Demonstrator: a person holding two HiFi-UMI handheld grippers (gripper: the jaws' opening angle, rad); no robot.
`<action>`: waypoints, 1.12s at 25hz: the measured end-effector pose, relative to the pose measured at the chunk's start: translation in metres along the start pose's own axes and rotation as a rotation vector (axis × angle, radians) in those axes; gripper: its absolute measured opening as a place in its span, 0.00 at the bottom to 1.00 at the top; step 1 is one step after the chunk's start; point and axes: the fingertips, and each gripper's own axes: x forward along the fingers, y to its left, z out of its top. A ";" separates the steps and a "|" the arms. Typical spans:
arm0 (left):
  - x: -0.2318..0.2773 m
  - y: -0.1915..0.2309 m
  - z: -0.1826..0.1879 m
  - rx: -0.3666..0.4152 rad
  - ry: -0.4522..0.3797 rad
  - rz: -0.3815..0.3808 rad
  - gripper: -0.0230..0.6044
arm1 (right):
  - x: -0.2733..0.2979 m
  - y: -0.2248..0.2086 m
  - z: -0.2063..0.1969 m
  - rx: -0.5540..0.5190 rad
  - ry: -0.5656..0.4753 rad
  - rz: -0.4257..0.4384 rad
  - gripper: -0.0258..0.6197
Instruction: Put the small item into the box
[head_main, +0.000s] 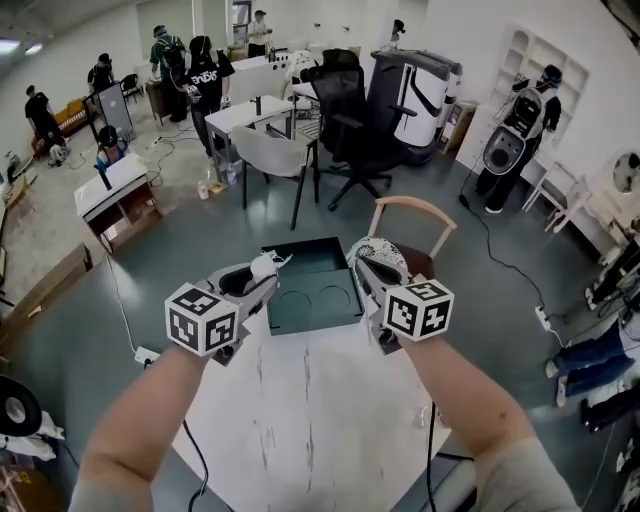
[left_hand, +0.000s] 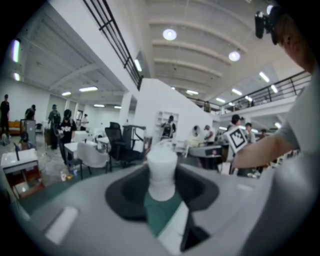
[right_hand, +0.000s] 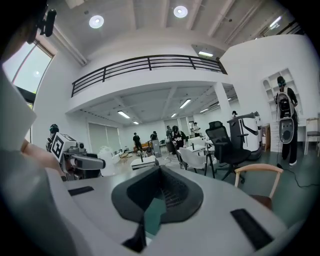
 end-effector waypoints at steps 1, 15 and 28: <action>0.008 0.007 -0.003 0.006 0.014 0.004 0.30 | 0.006 -0.006 -0.001 0.009 0.000 -0.003 0.05; 0.114 0.078 -0.055 0.125 0.235 0.026 0.30 | 0.078 -0.066 -0.027 0.031 0.067 -0.060 0.05; 0.180 0.105 -0.106 0.203 0.398 0.045 0.30 | 0.101 -0.094 -0.042 -0.005 0.101 -0.069 0.05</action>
